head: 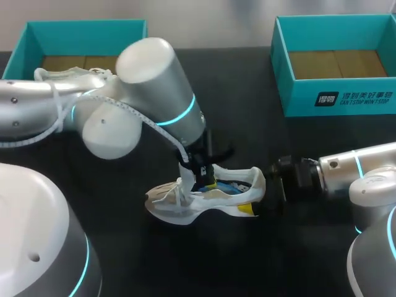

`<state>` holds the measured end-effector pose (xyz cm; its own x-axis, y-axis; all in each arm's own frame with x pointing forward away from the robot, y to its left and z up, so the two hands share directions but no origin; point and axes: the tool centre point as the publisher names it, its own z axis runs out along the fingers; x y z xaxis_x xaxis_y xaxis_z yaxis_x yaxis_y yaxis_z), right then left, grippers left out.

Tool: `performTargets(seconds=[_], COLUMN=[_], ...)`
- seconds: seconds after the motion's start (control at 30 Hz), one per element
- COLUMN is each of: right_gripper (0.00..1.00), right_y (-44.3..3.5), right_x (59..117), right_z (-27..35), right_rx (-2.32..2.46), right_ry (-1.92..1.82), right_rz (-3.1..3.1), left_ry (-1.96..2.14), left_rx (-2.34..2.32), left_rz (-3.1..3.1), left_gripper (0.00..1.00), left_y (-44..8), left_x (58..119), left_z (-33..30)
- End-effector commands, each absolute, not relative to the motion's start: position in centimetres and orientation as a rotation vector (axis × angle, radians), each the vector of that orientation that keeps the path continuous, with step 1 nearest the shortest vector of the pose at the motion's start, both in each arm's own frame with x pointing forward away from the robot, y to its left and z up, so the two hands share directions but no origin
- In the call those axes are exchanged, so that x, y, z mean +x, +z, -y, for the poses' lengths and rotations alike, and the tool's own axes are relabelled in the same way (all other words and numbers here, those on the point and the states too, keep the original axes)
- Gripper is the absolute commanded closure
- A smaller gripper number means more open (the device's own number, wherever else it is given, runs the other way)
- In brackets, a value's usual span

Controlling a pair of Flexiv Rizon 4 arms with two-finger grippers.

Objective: Take the shoe out of the shoebox, open the shoe tongue, remove and reinsert the insole, then place the shoe into the shoebox

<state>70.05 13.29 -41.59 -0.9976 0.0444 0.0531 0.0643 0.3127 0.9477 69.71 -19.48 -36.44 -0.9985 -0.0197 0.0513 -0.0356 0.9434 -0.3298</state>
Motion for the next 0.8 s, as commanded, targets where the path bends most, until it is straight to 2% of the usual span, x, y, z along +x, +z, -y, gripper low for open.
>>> performTargets(seconds=[0.03,0.8], right_gripper=[1.00,1.00], right_y=[-41.7,-41.7], right_x=[69.9,69.9], right_z=[-13.4,-13.4], right_rx=[-0.106,-0.106], right_ry=[-1.822,-1.822], right_rz=[2.536,2.536], left_ry=[0.622,0.936], left_rx=[0.043,0.209], left_rz=[3.027,2.939], left_gripper=[1.00,1.00], left_y=[-35.9,-33.7], left_x=[69.7,70.3], left_z=[18.7,17.3])
